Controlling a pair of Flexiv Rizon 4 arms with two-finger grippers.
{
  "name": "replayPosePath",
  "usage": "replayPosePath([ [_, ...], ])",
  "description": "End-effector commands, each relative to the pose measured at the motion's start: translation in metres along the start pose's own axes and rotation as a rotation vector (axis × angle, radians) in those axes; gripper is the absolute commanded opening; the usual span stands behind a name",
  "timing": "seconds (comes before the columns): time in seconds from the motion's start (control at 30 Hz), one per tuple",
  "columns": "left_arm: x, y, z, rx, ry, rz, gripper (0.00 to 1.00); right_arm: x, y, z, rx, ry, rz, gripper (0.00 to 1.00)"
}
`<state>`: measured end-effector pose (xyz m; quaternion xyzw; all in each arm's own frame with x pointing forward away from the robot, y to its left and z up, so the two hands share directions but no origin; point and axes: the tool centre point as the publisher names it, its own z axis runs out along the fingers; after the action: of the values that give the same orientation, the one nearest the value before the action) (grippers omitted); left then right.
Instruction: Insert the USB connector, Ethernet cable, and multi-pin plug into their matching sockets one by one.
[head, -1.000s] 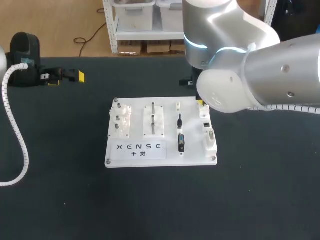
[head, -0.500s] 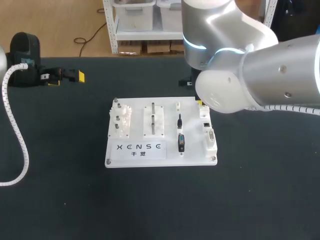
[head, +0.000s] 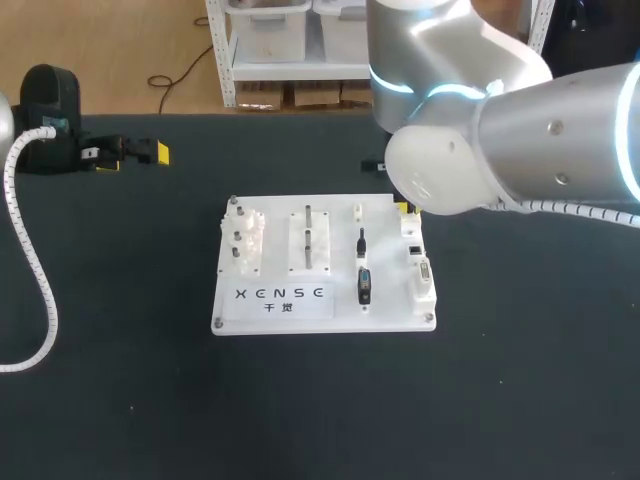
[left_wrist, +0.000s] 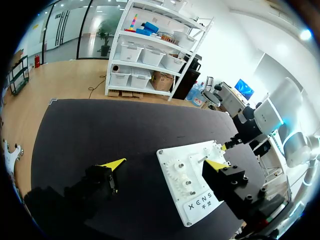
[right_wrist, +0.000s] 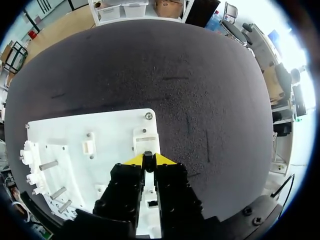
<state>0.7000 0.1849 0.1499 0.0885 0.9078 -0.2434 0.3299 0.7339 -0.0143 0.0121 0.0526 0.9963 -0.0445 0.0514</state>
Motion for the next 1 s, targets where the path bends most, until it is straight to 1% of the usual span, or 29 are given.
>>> replayPosePath([
  [0.03, 0.0, 0.0, 0.0, 0.0, 0.0, 0.0, 1.0, 0.002, -0.003, 0.022, 0.008, 0.017, 0.001, 0.0],
  [0.13, 0.0, 0.0, 0.0, 0.0, 0.0, 0.0, 1.0, 0.002, -0.003, 0.022, 0.008, 0.018, -0.001, 0.0],
  [0.17, 0.0, 0.0, 0.0, 0.0, 0.0, 0.0, 1.0, 0.002, -0.002, 0.021, 0.007, 0.01, -0.002, 0.11],
  [0.2, 0.0, 0.0, 0.0, 0.0, 0.0, 0.0, 1.0, 0.002, -0.002, 0.018, 0.009, 0.0, -0.007, 0.29],
  [0.23, 0.0, 0.0, 0.0, 0.0, 0.0, 0.0, 1.0, 0.002, -0.001, 0.016, 0.01, -0.007, -0.008, 0.45],
  [0.27, 0.0, 0.0, 0.0, 0.0, 0.0, 0.0, 1.0, 0.002, -0.001, 0.011, 0.013, -0.022, -0.014, 0.84],
  [0.3, 0.0, 0.0, 0.0, 0.0, 0.0, 0.0, 1.0, 0.001, 0.0, 0.006, 0.006, -0.03, -0.014, 1.0],
  [0.5, 0.0, 0.0, 0.0, 0.0, 0.0, 0.0, 1.0, 0.006, 0.012, -0.031, 0.006, -0.08, 0.003, 1.0],
  [0.67, 0.0, 0.0, 0.0, 0.0, 0.0, 0.0, 1.0, 0.026, 0.027, -0.051, 0.009, -0.098, 0.003, 1.0],
  [0.73, 0.0, 0.0, 0.0, 0.0, 0.0, 0.0, 1.0, 0.037, 0.034, -0.054, 0.002, -0.078, 0.011, 1.0],
  [0.83, 0.0, 0.0, 0.0, 0.0, 0.0, 0.0, 1.0, 0.058, 0.045, -0.056, -0.019, -0.054, -0.012, 1.0],
  [0.93, 0.0, 0.0, 0.0, 0.0, 0.0, 0.0, 1.0, 0.075, 0.055, -0.049, -0.031, -0.018, -0.027, 1.0],
  [1.0, 0.0, 0.0, 0.0, 0.0, 0.0, 0.0, 1.0, 0.081, 0.058, -0.045, -0.041, 0.001, -0.024, 1.0],
])
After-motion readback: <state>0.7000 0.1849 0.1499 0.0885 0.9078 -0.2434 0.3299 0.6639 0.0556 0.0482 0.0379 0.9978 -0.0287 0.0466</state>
